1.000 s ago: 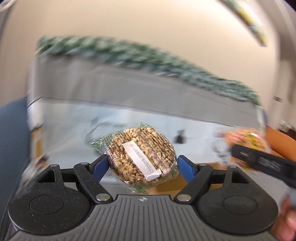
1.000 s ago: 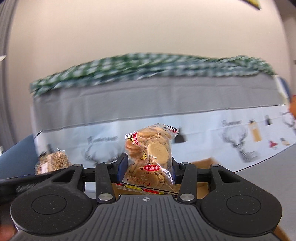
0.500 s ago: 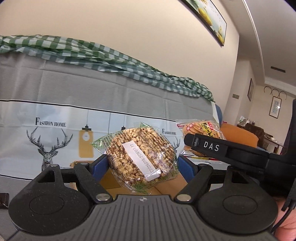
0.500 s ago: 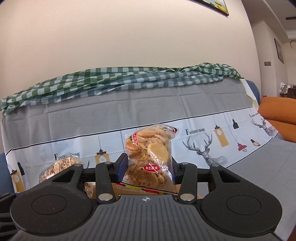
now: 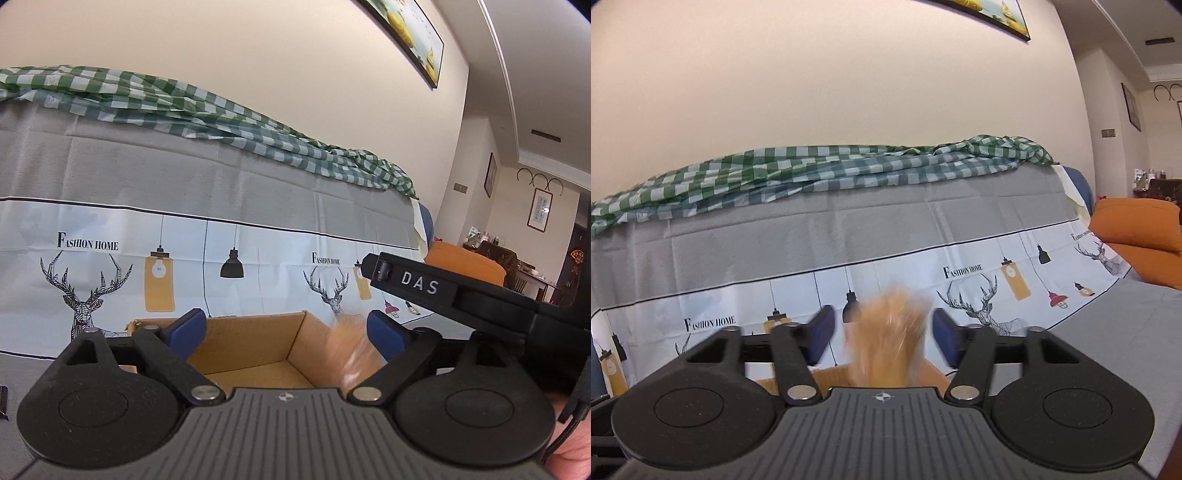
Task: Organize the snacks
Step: 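Open both grippers to drop the two bags into the box, then move the left gripper to the dark chocolate bar while the right gripper moves to the silver packet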
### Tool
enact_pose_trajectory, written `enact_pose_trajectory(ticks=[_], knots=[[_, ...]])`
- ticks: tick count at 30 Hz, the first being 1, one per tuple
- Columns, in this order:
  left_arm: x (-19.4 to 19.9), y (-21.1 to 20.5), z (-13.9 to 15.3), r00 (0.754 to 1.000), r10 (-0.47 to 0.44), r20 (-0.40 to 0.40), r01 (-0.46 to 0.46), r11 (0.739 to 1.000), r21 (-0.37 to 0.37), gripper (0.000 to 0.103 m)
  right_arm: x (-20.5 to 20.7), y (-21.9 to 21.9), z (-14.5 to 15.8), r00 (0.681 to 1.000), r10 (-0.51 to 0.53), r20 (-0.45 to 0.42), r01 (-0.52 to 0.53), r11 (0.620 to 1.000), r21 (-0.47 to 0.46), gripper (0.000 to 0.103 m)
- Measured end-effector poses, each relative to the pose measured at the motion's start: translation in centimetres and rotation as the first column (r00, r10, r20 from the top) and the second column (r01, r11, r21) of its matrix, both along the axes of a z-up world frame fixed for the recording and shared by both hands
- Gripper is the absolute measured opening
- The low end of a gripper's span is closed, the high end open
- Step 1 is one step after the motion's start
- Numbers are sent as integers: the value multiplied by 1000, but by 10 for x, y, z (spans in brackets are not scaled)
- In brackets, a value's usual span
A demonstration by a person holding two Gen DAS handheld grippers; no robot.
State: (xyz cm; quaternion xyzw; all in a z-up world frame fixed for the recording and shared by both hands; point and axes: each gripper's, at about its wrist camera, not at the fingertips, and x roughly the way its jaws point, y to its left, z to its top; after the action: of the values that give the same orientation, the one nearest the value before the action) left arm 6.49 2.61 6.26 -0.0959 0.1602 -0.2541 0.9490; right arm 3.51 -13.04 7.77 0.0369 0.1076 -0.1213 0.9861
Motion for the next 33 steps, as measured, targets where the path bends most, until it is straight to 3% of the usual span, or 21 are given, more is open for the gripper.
enact_pose_trajectory(ticks=[7,13,16,18,21,22,26,30,33], knots=[[1,7,2,999,32,-7,-32,999,1,96,-1,5,0,1000,-12,18,12,1000,7,76],[7,32,3,989,146,-19,-146,989,5,95,-1,18,0,999,-4,34,3,1000,14,78],[18,51,0,976,204,-70,-202,979,39,79,1,30,-4,999,33,18,-33,999,8,79],[24,65,-3,963,252,-95,-245,966,79,58,3,42,-9,998,60,-4,-60,998,0,79],[34,94,-8,935,309,-177,-296,950,98,38,5,59,-16,995,97,-32,-97,995,-7,79],[37,106,-10,920,326,-218,-314,945,89,35,5,66,-18,993,111,-38,-112,994,-10,79],[45,155,-24,843,383,-378,-402,915,32,35,6,92,-23,984,171,-53,-173,985,-32,73],[44,190,-30,771,466,-434,-493,868,56,35,8,116,-26,971,229,-73,-231,972,-29,49],[40,209,-29,746,489,-452,-533,846,35,35,7,137,-31,956,280,-91,-284,958,-33,40]])
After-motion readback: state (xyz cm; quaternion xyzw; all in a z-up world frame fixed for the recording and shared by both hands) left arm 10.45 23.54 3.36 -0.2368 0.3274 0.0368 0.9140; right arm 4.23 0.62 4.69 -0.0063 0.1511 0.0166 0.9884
